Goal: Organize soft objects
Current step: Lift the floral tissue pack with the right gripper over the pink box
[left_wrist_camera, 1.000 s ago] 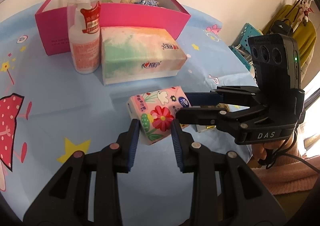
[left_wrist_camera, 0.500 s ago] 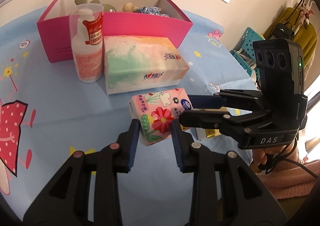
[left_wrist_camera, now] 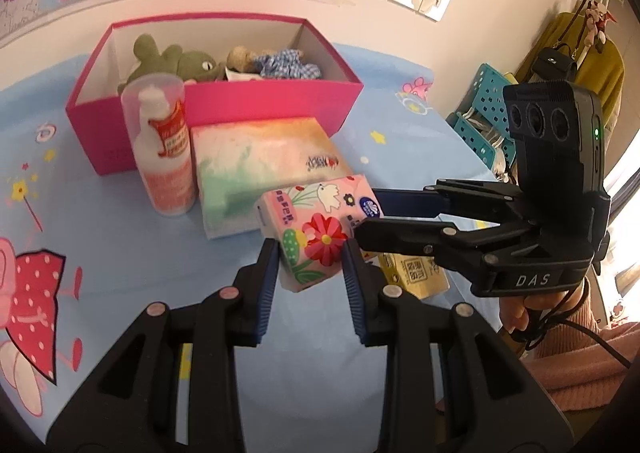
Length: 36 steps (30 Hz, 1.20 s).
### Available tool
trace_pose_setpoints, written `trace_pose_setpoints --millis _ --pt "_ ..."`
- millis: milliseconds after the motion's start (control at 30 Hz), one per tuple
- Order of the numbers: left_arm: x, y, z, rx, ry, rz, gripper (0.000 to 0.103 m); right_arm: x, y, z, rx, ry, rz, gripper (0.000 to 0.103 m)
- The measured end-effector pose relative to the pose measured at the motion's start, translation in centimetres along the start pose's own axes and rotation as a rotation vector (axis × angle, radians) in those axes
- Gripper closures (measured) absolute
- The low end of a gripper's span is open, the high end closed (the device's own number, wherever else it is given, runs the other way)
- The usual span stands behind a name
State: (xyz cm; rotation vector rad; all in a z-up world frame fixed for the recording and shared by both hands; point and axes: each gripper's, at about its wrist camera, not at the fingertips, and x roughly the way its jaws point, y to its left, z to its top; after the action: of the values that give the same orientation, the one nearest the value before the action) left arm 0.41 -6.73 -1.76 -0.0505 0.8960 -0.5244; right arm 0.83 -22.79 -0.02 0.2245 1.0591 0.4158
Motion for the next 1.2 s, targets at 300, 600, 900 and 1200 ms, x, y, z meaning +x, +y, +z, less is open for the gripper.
trace_pose_setpoints --millis 300,600,900,1200 --pt "-0.2 -0.3 1.4 0.030 -0.025 0.019 0.069 -0.7 -0.2 0.9 -0.009 -0.031 -0.001 0.064" --pt "0.1 -0.6 2.5 0.046 -0.041 0.026 0.069 -1.2 -0.5 1.8 -0.018 -0.051 -0.009 0.064" --pt "0.2 -0.7 3.9 0.069 -0.061 0.034 0.069 -1.7 -1.0 3.0 -0.026 -0.080 -0.018 0.064" --pt "0.5 -0.4 5.1 0.072 -0.073 0.044 0.069 -1.7 -1.1 3.7 -0.037 -0.091 -0.024 0.064"
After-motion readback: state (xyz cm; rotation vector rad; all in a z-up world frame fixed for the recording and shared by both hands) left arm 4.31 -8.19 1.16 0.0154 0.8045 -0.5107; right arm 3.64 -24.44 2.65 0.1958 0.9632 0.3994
